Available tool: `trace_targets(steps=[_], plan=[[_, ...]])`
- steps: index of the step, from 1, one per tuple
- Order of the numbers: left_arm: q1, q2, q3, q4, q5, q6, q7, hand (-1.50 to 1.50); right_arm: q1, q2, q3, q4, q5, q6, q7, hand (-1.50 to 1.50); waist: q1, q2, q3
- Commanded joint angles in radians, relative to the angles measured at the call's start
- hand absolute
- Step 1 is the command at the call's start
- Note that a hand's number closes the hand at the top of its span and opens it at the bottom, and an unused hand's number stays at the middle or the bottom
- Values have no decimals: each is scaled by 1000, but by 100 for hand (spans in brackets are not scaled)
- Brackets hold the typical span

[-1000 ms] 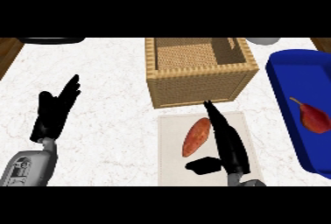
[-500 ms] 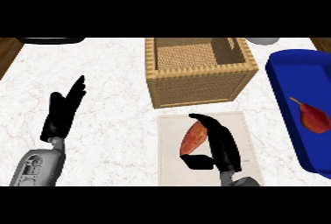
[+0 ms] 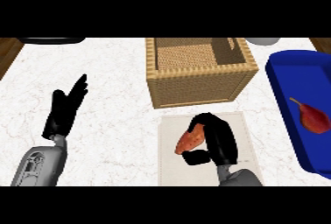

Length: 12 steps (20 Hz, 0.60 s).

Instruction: Pick the sweet potato from the placemat and place it in the basket

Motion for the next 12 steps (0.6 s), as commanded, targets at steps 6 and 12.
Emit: trace_targets(steps=[6,12], plan=[[-60,-17,-61,1,-8,-50,0,0,-419,26,138,250,132,283,419,150,147,29,-7],[-105,-51,-100,24,-28,-47,2,0,-702,26,176,362,11,310,582,150,188,39,1]])
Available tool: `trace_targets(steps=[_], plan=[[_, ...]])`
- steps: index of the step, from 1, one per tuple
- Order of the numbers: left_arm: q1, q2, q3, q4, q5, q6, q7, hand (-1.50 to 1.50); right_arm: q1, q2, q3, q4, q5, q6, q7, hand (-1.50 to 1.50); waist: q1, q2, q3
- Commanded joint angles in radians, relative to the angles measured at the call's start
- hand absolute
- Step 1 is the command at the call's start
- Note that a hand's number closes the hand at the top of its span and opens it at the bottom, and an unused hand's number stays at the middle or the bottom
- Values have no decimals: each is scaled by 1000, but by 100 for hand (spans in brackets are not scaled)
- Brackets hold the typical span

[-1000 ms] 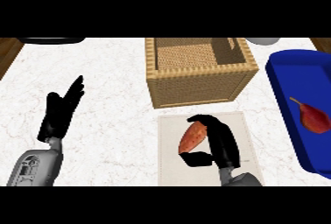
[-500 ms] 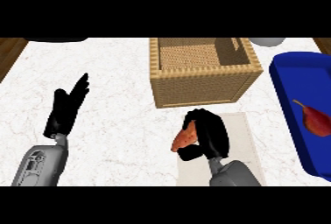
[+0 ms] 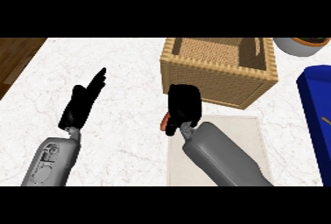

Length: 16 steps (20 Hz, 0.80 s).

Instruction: Pick the sweet potato from the placemat and place it in the basket

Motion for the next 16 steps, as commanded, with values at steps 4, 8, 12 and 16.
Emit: trace_targets(steps=[4,8,12,16], plan=[[-45,-34,-30,19,-15,6,6,0,-259,5,-12,54,-229,-123,178,150,44,9,6],[-39,-20,-23,31,-13,-4,5,0,-388,5,-47,40,-290,-283,211,150,38,4,5],[-49,-28,-15,54,-11,6,3,0,-569,5,-77,38,-315,-377,319,150,21,-7,1],[-46,-13,7,76,-9,11,-15,0,-747,5,-120,145,-322,-417,344,150,-7,-5,-1]])
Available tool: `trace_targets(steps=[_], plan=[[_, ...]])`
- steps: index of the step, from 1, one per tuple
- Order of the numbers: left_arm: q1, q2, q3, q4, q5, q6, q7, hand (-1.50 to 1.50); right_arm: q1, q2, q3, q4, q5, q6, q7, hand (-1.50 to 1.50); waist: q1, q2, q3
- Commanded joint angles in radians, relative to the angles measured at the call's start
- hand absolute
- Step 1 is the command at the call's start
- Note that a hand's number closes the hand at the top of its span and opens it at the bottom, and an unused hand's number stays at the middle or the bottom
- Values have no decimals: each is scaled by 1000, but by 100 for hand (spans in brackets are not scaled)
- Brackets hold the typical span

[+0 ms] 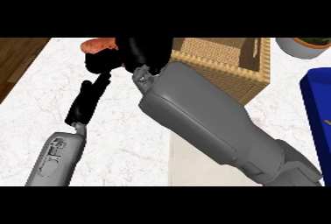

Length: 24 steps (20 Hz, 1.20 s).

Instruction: Pick the sweet potato from the placemat and place it in the basket

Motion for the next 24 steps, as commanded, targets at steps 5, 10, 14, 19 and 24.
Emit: trace_targets(steps=[5,10,14,19,24], plan=[[16,0,10,-2,-1,13,-3,0,-344,5,-76,194,-59,-111,163,150,-22,-6,-3],[40,28,36,-4,8,6,-20,0,-514,5,-132,357,-77,-96,173,150,-50,-8,-3],[51,21,36,-10,13,6,-26,0,-598,5,-153,512,-50,-85,160,150,-69,-5,-3],[61,34,49,-38,12,15,3,0,-646,5,-111,701,-6,83,151,150,-91,-9,-2],[59,34,63,-44,18,25,20,0,-661,-36,-147,817,-23,179,83,150,-124,-9,1]])
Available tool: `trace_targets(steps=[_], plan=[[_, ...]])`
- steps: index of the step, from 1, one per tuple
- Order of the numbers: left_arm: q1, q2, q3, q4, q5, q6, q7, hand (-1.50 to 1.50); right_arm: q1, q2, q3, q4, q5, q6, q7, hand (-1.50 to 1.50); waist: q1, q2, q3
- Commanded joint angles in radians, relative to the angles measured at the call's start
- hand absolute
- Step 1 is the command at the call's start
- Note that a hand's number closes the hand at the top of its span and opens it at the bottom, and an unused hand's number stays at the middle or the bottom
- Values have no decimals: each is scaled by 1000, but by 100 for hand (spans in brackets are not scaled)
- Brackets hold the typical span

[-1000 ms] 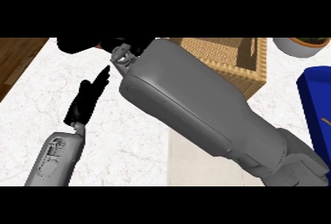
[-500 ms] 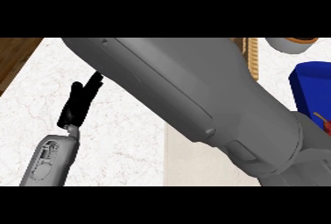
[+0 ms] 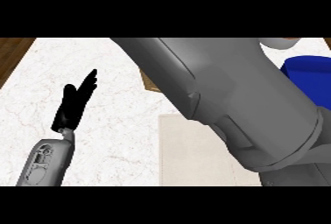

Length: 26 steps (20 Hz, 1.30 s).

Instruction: Pick the sweet potato from the placemat and place it in the basket

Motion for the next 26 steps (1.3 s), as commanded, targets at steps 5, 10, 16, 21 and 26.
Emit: trace_targets(steps=[5,10,16,21,26], plan=[[46,-6,10,-16,-6,23,-15,0,9,-54,-7,149,22,115,-4,150,-34,-3,3],[50,34,45,-18,9,1,-14,0,91,-96,-20,111,26,89,-123,150,-54,-8,5],[71,-26,-8,-65,-24,40,17,0,192,-96,-49,76,17,55,-200,150,-53,-10,6],[50,49,53,-33,27,-33,3,0,257,-136,-54,92,36,58,-272,150,-51,-6,5],[133,10,22,-91,6,-4,-15,0,322,-119,-123,80,-13,6,-294,150,-42,-7,5]])
